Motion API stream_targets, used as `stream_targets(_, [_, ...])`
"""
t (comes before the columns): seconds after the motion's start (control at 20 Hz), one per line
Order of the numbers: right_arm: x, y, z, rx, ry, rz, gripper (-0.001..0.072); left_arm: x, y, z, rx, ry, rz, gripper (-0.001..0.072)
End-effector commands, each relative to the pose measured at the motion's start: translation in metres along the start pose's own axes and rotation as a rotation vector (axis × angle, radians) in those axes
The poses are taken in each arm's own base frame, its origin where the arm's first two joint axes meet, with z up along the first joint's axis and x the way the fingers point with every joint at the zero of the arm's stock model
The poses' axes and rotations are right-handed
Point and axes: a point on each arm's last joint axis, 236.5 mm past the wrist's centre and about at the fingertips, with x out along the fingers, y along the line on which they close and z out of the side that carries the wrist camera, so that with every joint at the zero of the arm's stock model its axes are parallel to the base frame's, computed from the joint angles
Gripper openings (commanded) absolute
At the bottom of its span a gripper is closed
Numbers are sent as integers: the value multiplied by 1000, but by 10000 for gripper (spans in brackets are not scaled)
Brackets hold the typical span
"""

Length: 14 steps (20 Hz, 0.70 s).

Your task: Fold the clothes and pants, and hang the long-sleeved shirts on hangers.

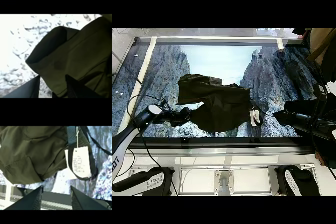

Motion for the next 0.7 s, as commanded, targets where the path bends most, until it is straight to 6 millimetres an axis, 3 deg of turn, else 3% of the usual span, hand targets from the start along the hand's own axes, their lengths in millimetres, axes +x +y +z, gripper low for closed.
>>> stream_targets(0.0, [0, 2, 0, 8, 1, 10, 381, 8, -1, -7, 19, 21, 9, 362])
stream_targets(0.35, [0, 2, 0, 7, -1, 8, 382, -26, 18, 8, 39, -21, 44, 373])
stream_targets(0.5, [0, 2, 5, 8, -21, 9, 381, -8, 23, -5, 47, 38, 69, 371])
stream_targets(0.65, [0, 2, 4, 11, -17, 10, 382, 11, 6, -3, 11, 13, 22, 367])
